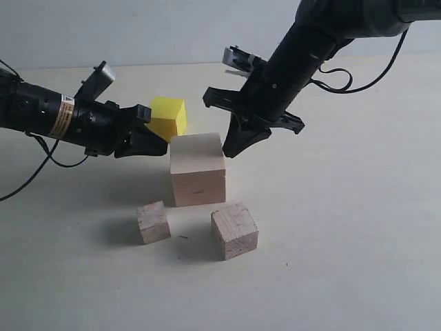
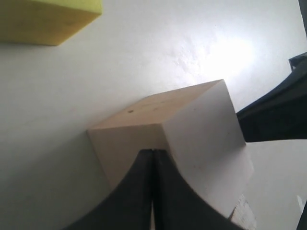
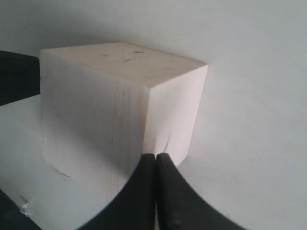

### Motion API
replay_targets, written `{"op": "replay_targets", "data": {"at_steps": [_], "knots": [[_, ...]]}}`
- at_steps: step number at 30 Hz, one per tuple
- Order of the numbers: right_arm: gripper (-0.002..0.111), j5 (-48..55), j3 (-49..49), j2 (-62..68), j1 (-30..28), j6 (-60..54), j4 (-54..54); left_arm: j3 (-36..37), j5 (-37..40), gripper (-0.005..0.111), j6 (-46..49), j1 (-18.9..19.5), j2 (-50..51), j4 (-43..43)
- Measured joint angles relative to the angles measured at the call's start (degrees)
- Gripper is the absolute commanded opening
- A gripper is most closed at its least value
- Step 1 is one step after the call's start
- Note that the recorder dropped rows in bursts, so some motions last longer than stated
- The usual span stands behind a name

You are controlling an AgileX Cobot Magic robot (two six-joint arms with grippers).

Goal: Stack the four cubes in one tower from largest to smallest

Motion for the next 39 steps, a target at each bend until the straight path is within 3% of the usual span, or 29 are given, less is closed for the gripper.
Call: {"op": "replay_targets", "data": {"at_steps": [7, 19, 39], "knots": [[0.0, -0.43, 0.0, 0.23, 0.0, -0.25, 0.56, 0.0, 0.46, 0.0, 0.0, 0.0, 0.0, 0.0], [0.0, 0.07, 0.0, 0.46, 0.0, -2.0, 0.9, -1.84, 6.29, 0.0, -0.7, -3.61, 1.24, 0.0], [0.0, -6.37, 0.0, 0.46, -0.34, -6.21, 2.9, -2.99, 8.69, 0.0, -1.46, -3.61, 1.97, 0.2]]}}
